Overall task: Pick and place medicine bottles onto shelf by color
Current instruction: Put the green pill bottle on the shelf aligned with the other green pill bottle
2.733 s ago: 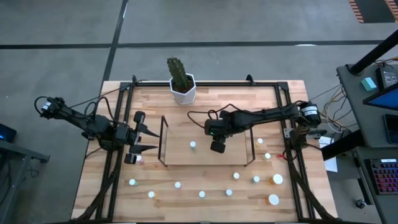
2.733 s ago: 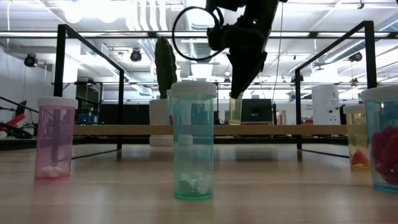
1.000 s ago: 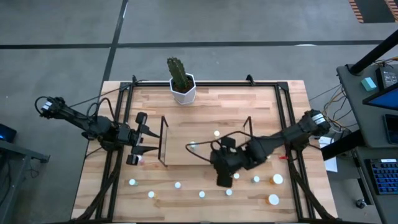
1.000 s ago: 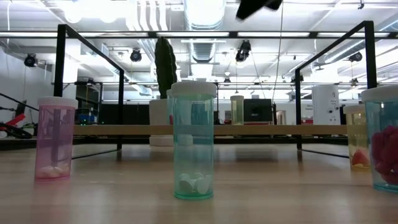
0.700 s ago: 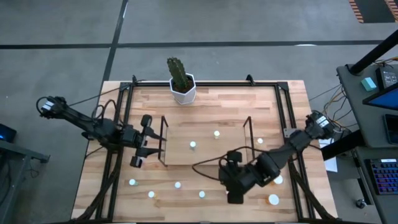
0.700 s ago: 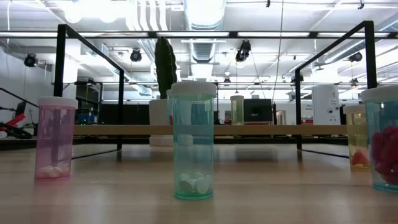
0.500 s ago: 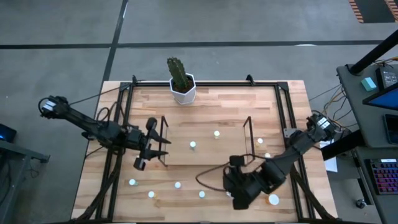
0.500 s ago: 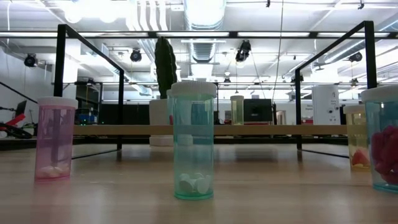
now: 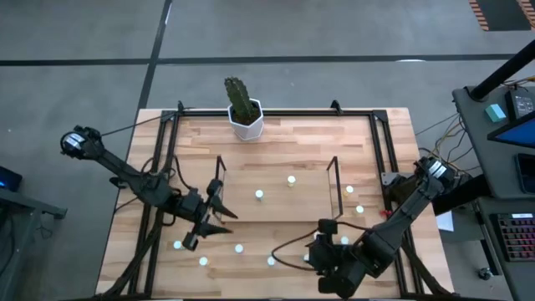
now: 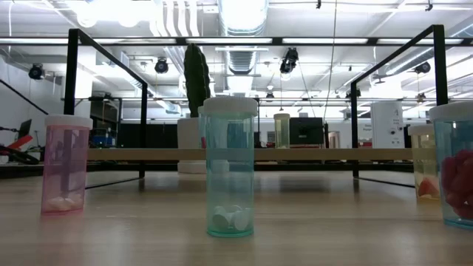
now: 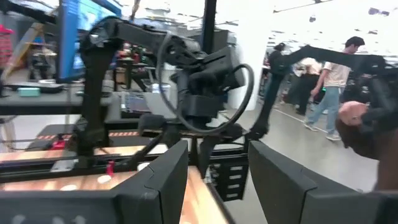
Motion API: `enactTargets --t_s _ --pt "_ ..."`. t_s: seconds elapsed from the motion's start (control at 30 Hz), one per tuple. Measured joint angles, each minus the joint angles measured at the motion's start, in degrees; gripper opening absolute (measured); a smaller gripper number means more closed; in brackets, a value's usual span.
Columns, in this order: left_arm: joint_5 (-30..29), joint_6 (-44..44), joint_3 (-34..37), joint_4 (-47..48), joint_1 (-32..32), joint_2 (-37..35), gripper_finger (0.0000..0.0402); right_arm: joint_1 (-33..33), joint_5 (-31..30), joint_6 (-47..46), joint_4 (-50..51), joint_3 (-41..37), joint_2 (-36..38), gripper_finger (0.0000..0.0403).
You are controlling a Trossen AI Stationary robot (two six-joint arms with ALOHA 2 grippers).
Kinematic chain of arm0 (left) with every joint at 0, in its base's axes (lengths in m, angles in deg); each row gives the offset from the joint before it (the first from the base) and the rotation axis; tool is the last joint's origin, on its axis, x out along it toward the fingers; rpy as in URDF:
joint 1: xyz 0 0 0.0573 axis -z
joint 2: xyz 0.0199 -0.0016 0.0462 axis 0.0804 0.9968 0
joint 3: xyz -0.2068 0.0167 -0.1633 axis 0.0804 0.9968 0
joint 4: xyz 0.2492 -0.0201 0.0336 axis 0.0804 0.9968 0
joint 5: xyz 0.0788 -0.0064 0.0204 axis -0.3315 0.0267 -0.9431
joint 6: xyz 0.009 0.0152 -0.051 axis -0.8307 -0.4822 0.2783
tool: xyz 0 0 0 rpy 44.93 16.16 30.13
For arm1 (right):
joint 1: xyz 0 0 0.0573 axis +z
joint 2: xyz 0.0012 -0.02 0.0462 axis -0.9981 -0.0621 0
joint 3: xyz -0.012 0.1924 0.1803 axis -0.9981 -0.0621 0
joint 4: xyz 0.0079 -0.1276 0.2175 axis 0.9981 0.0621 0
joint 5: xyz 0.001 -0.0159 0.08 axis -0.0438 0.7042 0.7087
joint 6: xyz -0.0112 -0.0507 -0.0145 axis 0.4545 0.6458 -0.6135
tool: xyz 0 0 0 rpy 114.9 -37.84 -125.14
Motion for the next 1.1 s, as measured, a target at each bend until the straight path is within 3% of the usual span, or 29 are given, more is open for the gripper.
enactTargets --t_s 0.37,0.7,1.1 --pt "-0.02 -0.02 -4.60 -0.48 6.90 6.88 0.0153 0.74 0.30 0.44 -4.69 -0.11 -6.74 0.0247" --pt "-4.91 -0.29 -4.25 -6.34 11.35 12.68 0.0153 -0.50 -2.61 6.49 -16.68 -0.13 -15.66 0.0251" --pt "-5.72 -0.53 -4.23 -11.01 13.12 16.89 0.0153 -2.96 -8.83 13.55 -27.98 -0.13 -22.74 0.0250"
